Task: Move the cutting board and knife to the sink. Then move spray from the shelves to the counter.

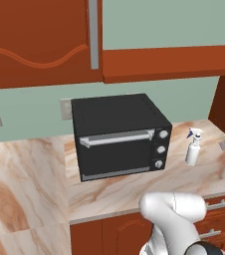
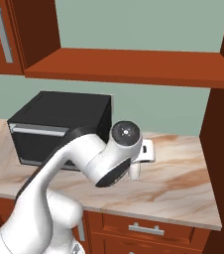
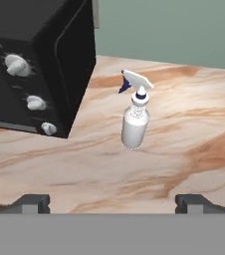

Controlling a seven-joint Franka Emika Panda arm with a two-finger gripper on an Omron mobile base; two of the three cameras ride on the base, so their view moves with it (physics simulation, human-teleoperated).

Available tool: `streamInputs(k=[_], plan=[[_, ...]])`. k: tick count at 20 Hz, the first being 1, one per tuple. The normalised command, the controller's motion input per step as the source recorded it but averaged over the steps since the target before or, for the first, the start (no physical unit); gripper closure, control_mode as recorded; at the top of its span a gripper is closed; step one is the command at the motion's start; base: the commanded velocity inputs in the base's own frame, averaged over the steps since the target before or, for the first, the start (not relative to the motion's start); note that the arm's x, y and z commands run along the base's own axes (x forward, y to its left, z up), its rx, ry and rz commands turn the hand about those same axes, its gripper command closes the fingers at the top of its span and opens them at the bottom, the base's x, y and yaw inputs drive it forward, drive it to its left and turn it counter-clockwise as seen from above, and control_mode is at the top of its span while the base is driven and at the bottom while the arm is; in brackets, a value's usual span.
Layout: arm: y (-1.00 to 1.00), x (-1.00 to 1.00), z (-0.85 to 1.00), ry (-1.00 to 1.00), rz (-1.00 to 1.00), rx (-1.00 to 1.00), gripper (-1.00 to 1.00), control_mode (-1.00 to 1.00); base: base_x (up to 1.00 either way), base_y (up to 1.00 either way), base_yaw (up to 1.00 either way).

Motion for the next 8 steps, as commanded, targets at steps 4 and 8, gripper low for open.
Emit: streamInputs(k=[4,8], plan=[[1.0,-0.56,0.37,0.0,0.0,0.0,-1.0,-1.0,0.0,0.0,0.0],[1.0,-0.43,0.53,0.0,0.0,0.0,-1.0,-1.0,0.0,0.0,0.0]])
